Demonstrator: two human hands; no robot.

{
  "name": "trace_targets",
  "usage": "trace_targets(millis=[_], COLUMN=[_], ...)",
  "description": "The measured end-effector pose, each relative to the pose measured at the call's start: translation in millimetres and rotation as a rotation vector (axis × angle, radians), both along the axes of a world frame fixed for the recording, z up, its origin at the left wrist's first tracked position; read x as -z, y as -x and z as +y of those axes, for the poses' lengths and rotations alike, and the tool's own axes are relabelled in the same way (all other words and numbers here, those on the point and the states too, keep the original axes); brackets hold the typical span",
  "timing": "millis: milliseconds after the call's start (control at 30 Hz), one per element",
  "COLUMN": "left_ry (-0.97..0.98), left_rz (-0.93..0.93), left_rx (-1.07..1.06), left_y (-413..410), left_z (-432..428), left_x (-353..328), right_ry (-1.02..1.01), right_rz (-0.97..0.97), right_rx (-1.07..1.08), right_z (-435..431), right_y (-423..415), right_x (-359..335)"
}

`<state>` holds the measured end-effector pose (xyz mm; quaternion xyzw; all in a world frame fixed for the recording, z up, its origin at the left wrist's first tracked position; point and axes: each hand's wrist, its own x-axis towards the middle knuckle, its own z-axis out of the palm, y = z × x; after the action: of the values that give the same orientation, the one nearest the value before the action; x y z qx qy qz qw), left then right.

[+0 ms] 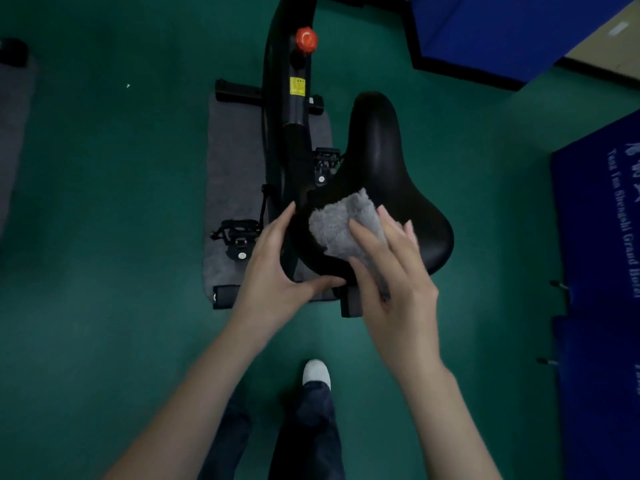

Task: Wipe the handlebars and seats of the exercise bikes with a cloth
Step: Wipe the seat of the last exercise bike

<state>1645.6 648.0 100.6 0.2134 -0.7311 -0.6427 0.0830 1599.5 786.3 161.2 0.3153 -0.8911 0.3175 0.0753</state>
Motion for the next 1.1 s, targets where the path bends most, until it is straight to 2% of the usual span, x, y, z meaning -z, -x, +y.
trace_targets(millis=[133, 400, 500, 700, 800, 1000, 1100], left_ry=[-0.088, -0.222, -0.278, -0.331, -0.351, -0.494, -0.499], left_rz=[-0.008, -0.015, 0.009, 0.021, 0.078, 0.176, 0.182], left_rx=[-0.125, -0.396, -0.524, -0.752, -0.819, -0.916, -0.921], left_y=[-7, -10, -4, 15, 21, 27, 28], left_z=[16, 71, 101, 152, 161, 160, 163], left_x=[4, 4, 1, -5, -9, -13, -9], right_ry=[-0.036, -0.043, -0.047, 0.065, 0.065, -0.118, -0.257], right_rz=[-0.069, -0.18, -0.158, -0.088, -0.038, 0.011, -0.002], right_rx=[0.015, -0.533, -0.622, -0.647, -0.755, -1.043, -1.102], right_z=[-10, 19, 30, 52, 60, 18, -13], right_y=[31, 68, 85, 100, 96, 96, 94], right_x=[-15, -26, -26, -16, -11, -20, -28])
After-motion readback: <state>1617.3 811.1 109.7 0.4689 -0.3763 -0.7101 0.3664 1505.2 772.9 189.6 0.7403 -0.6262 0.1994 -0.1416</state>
